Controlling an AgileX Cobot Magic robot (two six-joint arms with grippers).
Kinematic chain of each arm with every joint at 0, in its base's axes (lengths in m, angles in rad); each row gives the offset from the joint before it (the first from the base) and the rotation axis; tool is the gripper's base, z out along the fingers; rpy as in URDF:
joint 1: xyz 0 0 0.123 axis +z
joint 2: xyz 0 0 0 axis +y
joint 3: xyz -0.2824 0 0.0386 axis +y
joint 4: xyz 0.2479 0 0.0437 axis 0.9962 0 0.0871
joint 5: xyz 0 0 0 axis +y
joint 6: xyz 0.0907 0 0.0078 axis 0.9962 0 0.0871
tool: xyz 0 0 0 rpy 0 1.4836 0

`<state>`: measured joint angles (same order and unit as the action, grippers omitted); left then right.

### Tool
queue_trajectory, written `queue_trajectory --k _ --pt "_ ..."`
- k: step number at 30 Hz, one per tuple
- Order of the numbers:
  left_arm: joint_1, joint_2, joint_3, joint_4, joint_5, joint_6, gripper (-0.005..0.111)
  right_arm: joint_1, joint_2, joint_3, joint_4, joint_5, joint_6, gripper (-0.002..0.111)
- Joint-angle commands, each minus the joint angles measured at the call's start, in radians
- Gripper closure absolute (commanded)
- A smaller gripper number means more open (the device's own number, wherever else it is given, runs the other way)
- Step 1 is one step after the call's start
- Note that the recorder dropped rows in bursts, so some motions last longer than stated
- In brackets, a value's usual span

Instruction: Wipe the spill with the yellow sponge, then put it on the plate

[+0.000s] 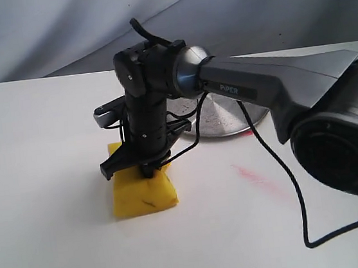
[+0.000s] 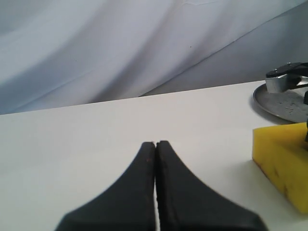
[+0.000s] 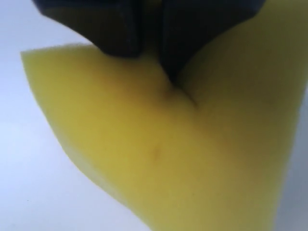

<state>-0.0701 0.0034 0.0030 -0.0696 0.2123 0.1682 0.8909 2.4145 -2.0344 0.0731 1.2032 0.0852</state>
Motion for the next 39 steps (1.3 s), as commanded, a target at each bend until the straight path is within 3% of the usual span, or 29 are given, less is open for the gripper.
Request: queue_trajectory --k 1,13,21,28,39 --pt "0.001 -0.003 -0.003 0.001 -0.007 -0.008 0.107 0.051 -0.058 0.164 -0.037 0.018 -0.017 0.108" --pt "0.001 -0.003 -0.003 0.001 -0.007 -0.008 0.107 -0.002 -0.494 0.844 -0.135 -0.313 -0.001 0.108" --pt "0.001 -0.003 -0.003 0.001 -0.007 -0.008 0.107 -0.07 -0.57 0.939 -0.174 -0.384 0.031 0.108" --pt "0.001 -0.003 -0.003 0.001 -0.007 -0.008 0.107 -0.112 -0.408 0.743 -0.141 -0.328 0.035 0.108" --pt "0.001 -0.003 -0.003 0.001 -0.007 -0.008 0.107 -0.11 -0.021 0.11 0.081 -0.128 -0.026 0.108"
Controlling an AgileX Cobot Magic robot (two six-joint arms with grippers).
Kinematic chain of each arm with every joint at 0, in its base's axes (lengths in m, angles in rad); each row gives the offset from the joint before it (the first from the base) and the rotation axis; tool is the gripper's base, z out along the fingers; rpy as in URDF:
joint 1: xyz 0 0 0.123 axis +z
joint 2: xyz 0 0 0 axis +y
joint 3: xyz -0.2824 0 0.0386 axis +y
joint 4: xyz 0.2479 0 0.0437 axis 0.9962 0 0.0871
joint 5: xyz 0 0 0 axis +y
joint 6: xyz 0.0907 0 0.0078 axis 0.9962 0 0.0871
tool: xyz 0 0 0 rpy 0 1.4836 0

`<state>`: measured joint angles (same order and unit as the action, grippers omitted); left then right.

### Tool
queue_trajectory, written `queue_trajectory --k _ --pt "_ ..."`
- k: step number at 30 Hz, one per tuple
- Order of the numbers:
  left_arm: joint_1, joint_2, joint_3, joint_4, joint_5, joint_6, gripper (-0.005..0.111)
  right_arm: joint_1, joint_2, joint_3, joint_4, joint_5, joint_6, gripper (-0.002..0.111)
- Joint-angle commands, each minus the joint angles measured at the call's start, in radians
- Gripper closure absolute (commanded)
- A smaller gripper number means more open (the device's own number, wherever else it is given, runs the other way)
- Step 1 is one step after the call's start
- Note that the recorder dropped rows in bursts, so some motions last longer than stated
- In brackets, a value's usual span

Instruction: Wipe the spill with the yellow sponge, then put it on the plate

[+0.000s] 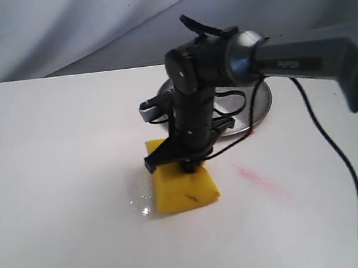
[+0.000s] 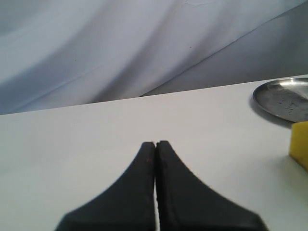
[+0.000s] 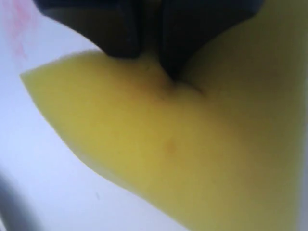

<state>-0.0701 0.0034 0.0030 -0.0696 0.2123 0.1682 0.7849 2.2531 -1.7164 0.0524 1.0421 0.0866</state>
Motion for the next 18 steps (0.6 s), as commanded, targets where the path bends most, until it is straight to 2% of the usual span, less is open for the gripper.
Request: queue_trajectory --k 1,5,9,14,18 --pt "0.001 -0.003 -0.003 0.001 -0.007 -0.008 0.107 -0.002 0.174 -0.275 0.124 0.065 -0.027 0.108" --pt "0.001 -0.003 -0.003 0.001 -0.007 -0.008 0.107 0.039 0.283 -0.487 0.151 0.17 -0.027 0.108" --pt "0.001 -0.003 -0.003 0.001 -0.007 -0.008 0.107 0.102 0.34 -0.619 0.149 0.179 -0.035 0.108" --pt "0.001 -0.003 -0.003 0.001 -0.007 -0.008 0.107 0.185 0.346 -0.622 0.103 0.179 -0.11 0.108" --pt "0.001 -0.003 -0.003 0.001 -0.007 -0.008 0.107 0.21 0.317 -0.565 0.091 0.179 -0.105 0.108"
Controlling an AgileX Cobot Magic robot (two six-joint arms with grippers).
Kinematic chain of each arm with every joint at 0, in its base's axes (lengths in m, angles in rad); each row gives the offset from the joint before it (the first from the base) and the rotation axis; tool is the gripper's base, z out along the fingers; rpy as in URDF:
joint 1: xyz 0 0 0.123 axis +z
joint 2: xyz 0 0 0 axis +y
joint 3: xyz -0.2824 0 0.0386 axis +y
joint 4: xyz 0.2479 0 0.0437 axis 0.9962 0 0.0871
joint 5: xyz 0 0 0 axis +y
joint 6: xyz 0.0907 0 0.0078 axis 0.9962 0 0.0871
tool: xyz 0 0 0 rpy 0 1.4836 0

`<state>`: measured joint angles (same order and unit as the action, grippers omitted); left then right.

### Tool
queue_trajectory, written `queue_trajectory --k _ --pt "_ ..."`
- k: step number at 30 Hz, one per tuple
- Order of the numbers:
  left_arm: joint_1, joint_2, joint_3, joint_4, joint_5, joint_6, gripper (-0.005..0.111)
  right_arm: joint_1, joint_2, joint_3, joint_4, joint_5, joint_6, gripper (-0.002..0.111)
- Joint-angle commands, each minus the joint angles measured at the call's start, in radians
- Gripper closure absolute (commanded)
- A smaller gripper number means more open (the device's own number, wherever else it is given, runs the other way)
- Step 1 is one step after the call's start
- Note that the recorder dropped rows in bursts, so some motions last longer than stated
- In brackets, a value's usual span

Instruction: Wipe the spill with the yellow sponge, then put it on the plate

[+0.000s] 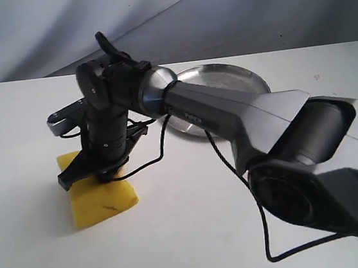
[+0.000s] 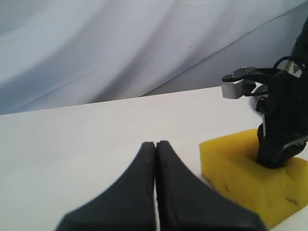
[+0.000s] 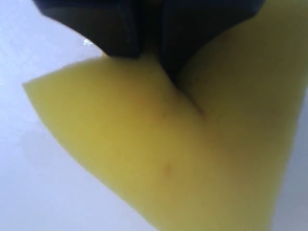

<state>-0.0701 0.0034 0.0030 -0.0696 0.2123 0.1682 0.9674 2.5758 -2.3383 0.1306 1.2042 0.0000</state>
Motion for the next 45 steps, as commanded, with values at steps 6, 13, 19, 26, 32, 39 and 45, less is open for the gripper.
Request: queue_trajectory --k 6,13,19,26,32,39,45 --pt "0.001 -0.003 -0.003 0.001 -0.007 -0.008 0.107 0.03 -0.201 0.386 -0.123 0.017 -0.025 0.108" --pt "0.001 -0.003 -0.003 0.001 -0.007 -0.008 0.107 -0.168 -0.58 1.09 -0.289 -0.151 0.037 0.108" --pt "0.001 -0.003 -0.003 0.001 -0.007 -0.008 0.107 -0.431 -0.721 1.316 -0.342 -0.237 0.064 0.108" --pt "0.001 -0.003 -0.003 0.001 -0.007 -0.008 0.107 -0.377 -0.692 1.28 -0.153 -0.382 0.033 0.108" --pt "0.001 -0.003 -0.003 0.001 -0.007 -0.008 0.107 -0.235 -0.509 1.034 -0.069 -0.278 0.02 0.108" --pt "0.001 -0.003 -0.003 0.001 -0.007 -0.008 0.107 -0.087 -0.299 0.674 0.101 -0.193 -0.033 0.108" --pt "0.001 -0.003 -0.003 0.001 -0.007 -0.008 0.107 -0.015 -0.206 0.461 0.287 -0.156 -0.141 0.108"
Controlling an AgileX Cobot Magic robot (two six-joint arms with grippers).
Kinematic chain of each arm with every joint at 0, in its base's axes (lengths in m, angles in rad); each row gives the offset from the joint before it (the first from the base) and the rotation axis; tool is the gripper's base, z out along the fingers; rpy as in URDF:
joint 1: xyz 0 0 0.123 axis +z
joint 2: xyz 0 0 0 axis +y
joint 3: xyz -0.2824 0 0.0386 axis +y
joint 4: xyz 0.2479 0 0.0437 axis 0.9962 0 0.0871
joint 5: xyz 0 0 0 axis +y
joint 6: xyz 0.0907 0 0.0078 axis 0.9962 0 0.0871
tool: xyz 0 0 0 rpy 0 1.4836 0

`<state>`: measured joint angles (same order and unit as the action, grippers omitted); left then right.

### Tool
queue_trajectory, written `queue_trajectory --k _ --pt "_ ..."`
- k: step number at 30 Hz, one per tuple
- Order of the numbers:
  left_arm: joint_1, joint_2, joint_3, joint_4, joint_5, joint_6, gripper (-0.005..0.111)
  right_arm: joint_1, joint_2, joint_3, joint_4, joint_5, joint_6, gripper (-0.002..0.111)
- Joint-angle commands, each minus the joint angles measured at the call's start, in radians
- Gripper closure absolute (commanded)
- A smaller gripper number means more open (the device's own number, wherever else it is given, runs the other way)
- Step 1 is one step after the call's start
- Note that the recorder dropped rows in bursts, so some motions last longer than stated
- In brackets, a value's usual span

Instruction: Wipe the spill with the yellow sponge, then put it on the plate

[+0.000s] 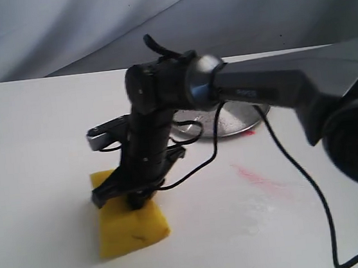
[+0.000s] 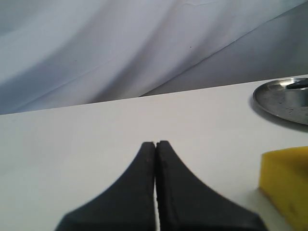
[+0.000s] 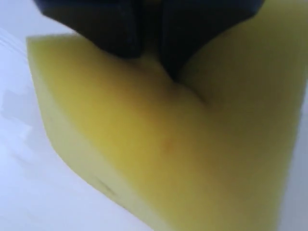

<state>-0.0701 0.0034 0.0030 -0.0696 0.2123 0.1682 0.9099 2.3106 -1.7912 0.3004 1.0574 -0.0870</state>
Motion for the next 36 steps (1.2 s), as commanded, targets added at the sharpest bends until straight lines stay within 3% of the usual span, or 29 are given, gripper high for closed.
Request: queue_trajectory --k 1,12,27,36 --pt "0.001 -0.003 -0.003 0.001 -0.007 -0.008 0.107 0.047 0.062 -0.104 0.111 -0.022 -0.054 0.108" --pt "0.001 -0.003 -0.003 0.001 -0.007 -0.008 0.107 -0.065 -0.027 -0.13 0.11 -0.14 -0.054 0.108" --pt "0.001 -0.003 -0.003 0.001 -0.007 -0.008 0.107 -0.412 -0.074 -0.13 0.085 -0.281 -0.011 0.108" --pt "0.001 -0.003 -0.003 0.001 -0.007 -0.008 0.107 -0.501 -0.07 -0.13 0.051 -0.449 0.046 0.108"
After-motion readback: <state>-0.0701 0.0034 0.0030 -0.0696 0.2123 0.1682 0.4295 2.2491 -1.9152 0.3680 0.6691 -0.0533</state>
